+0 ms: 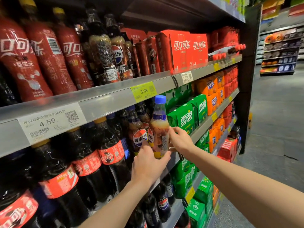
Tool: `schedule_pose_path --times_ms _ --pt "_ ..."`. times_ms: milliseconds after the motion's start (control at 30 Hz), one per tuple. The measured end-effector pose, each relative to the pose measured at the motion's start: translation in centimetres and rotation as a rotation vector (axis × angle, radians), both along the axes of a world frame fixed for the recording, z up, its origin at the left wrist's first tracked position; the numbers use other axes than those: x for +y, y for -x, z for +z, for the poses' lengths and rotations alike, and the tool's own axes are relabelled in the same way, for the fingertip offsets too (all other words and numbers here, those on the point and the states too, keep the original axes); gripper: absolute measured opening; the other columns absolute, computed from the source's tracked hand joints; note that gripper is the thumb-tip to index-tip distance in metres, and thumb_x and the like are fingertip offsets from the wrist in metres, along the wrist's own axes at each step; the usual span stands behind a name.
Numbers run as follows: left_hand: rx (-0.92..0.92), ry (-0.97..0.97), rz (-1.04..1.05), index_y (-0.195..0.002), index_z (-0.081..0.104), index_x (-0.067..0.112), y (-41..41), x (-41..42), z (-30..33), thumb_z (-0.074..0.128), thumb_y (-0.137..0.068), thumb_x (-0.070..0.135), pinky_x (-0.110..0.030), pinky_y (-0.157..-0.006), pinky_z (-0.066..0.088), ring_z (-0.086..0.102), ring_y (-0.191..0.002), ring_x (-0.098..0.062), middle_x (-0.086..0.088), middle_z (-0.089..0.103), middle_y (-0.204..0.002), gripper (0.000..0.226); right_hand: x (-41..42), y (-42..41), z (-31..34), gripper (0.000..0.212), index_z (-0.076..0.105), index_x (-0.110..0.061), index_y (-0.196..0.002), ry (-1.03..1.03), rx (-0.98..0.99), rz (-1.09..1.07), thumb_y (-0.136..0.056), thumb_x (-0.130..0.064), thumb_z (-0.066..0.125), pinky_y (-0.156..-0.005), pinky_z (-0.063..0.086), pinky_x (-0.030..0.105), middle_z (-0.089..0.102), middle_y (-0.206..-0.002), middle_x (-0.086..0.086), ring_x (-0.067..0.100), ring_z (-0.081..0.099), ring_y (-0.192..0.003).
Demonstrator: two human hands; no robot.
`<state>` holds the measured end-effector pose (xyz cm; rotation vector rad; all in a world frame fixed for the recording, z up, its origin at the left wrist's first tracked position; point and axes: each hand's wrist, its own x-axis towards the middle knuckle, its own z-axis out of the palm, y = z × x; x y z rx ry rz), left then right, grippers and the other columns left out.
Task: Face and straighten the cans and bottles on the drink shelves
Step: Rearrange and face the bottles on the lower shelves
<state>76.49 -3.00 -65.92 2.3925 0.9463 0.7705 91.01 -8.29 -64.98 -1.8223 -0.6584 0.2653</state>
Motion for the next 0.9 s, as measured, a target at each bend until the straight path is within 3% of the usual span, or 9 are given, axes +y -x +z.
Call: schedule_pose_path --times_ms 167,233,300,367,467,600,667,767,900 --pt "0.061 0.016 0.021 -0.113 0.046 0.018 -0.3 -0.4 0.6 0.062 -0.077 0.069 -0.044 -0.09 0.052 0.061 -0.109 -0.034 -0.004 0.063 -0.113 0.065 -1.3 1.4 1.3 0.072 0.078 -0.028 -0.099 -0.125 0.11 0.177 -0.096 -0.075 0.024 -0.1 0.051 0.045 0.075 -0.108 0.004 0.023 0.068 -0.103" --pt "0.076 0.033 0.03 -0.116 0.045 0.017 -0.2 -0.5 0.8 0.063 -0.079 0.069 -0.044 -0.091 0.052 0.06 -0.11 -0.035 -0.005 0.062 -0.116 0.067 -1.7 2.2 1.7 0.073 0.078 -0.033 -0.099 -0.156 0.163 0.27 -0.093 -0.08 0.022 -0.099 0.052 0.045 0.075 -0.111 0.001 0.022 0.068 -0.106" --pt "0.081 0.06 0.024 -0.117 0.044 0.017 0.1 -0.5 0.8 0.064 -0.08 0.067 -0.045 -0.092 0.052 0.061 -0.11 -0.034 -0.004 0.062 -0.117 0.066 -2.2 2.9 1.3 0.075 0.076 -0.031 -0.111 -0.16 0.128 0.352 -0.084 -0.086 0.034 -0.101 0.05 0.045 0.075 -0.114 -0.003 0.017 0.069 -0.109" --pt "0.089 0.101 -0.012 -0.125 0.044 0.016 0.6 -0.6 1.0 0.064 -0.079 0.067 -0.046 -0.093 0.052 0.061 -0.113 -0.034 -0.005 0.061 -0.121 0.071 -3.0 3.8 0.9 0.071 0.066 -0.027 -0.127 -0.157 0.052 0.385 -0.079 -0.079 0.059 -0.105 0.048 0.04 0.071 -0.123 -0.009 0.006 0.065 -0.112" --pt "0.111 0.129 -0.066 -0.126 0.049 0.013 1.1 -0.9 1.3 0.067 -0.077 0.054 -0.041 -0.092 0.052 0.061 -0.112 -0.036 -0.008 0.06 -0.121 0.066 -4.3 5.3 0.4 0.061 0.06 -0.025 -0.125 -0.132 -0.06 0.296 -0.075 -0.05 0.084 -0.09 0.054 0.023 0.071 -0.114 -0.012 0.002 0.068 -0.102" --pt "0.101 0.211 -0.211 -0.115 0.057 0.012 3.0 -1.9 1.4 0.063 -0.063 0.043 -0.042 -0.091 0.055 0.063 -0.104 -0.029 -0.009 0.06 -0.114 0.061 -6.7 7.2 -0.1 0.065 0.062 -0.021 -0.118 -0.154 -0.075 0.104 -0.064 -0.042 0.092 -0.09 0.058 0.031 0.071 -0.107 -0.008 0.007 0.068 -0.098" --pt "0.043 0.255 -0.202 -0.126 0.053 0.011 4.0 -2.5 1.7 0.065 -0.075 0.036 -0.033 -0.087 0.049 0.062 -0.108 -0.028 -0.009 0.058 -0.122 0.058 -8.6 7.5 -0.6 0.07 0.064 -0.021 -0.115 -0.119 -0.077 0.032 -0.056 -0.047 0.092 -0.09 0.059 0.038 0.073 -0.105 -0.007 0.01 0.07 -0.097" --pt "-0.044 0.277 -0.138 -0.121 0.052 0.009 4.7 -3.2 2.0 0.061 -0.091 0.024 -0.033 -0.085 0.045 0.058 -0.108 -0.027 -0.009 0.057 -0.12 0.036 -11.4 7.7 -1.1 0.059 0.065 -0.021 -0.114 -0.113 -0.066 -0.006 -0.063 -0.038 0.091 -0.087 0.06 0.045 0.075 -0.102 -0.005 0.014 0.072 -0.095" --pt "-0.087 0.262 -0.08 -0.113 0.046 0.007 4.1 -4.5 1.6 0.059 -0.09 0.026 -0.044 -0.096 0.047 0.052 -0.113 -0.032 -0.016 0.053 -0.125 0.032 -13.9 7.1 -0.8 0.047 0.066 -0.032 -0.108 -0.159 -0.078 0.016 -0.069 -0.039 0.09 -0.075 0.06 0.037 0.075 -0.101 -0.006 0.015 0.072 -0.095"
